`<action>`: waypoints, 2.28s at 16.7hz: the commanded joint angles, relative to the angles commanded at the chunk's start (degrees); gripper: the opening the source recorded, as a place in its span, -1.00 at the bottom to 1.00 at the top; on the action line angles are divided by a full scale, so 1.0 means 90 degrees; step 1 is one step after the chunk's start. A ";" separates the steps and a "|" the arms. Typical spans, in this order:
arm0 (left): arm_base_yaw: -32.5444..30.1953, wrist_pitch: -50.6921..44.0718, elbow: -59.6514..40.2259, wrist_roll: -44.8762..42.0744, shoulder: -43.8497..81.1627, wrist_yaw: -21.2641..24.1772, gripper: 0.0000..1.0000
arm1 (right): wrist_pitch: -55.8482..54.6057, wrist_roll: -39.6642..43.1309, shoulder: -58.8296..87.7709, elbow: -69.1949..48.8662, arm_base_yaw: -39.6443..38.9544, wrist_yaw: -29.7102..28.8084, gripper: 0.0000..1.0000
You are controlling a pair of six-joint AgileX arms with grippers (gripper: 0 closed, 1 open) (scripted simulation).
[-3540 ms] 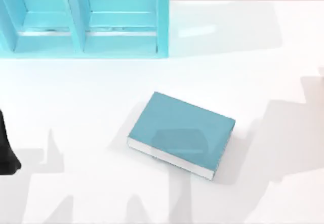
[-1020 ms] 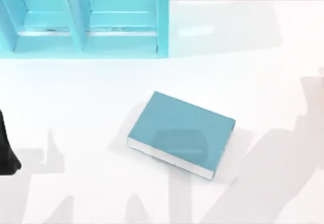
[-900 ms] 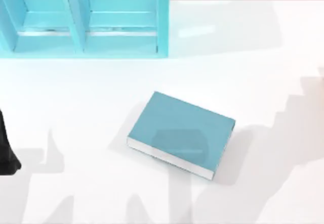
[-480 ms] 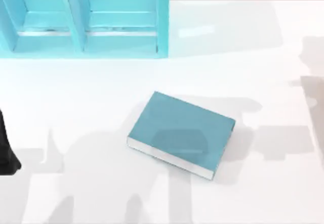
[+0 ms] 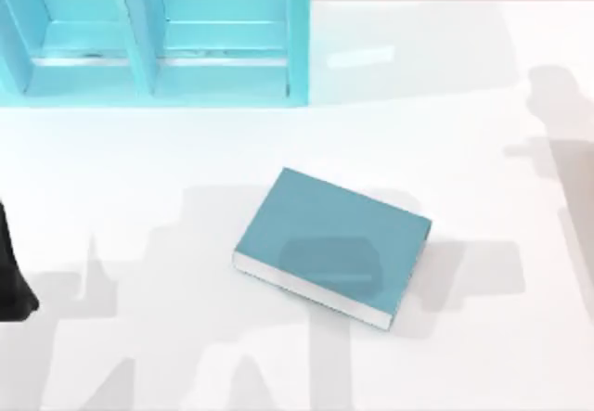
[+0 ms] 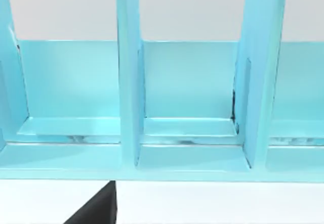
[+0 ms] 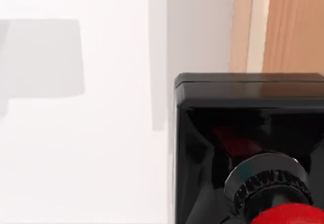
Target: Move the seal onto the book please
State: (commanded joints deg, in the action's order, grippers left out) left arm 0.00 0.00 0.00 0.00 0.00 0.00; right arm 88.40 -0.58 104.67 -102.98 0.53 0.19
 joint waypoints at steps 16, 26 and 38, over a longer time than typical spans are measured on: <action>0.0000 0.0000 0.0000 0.0000 0.0000 0.0000 1.00 | -0.0693 -0.3872 0.2191 -0.1688 -0.4135 -0.0134 -1.00; 0.0000 0.0000 0.0000 0.0000 0.0000 0.0000 1.00 | -0.0810 -0.4572 0.2914 -0.2122 -0.4530 -0.0066 -1.00; 0.0000 0.0000 0.0000 0.0000 0.0000 0.0000 1.00 | -0.0673 -0.4571 0.2930 -0.2276 -0.4528 -0.0066 -0.70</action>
State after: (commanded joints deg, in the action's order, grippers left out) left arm 0.00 0.00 0.00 0.00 0.00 0.00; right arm 82.34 -41.72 131.04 -123.47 -40.23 -0.41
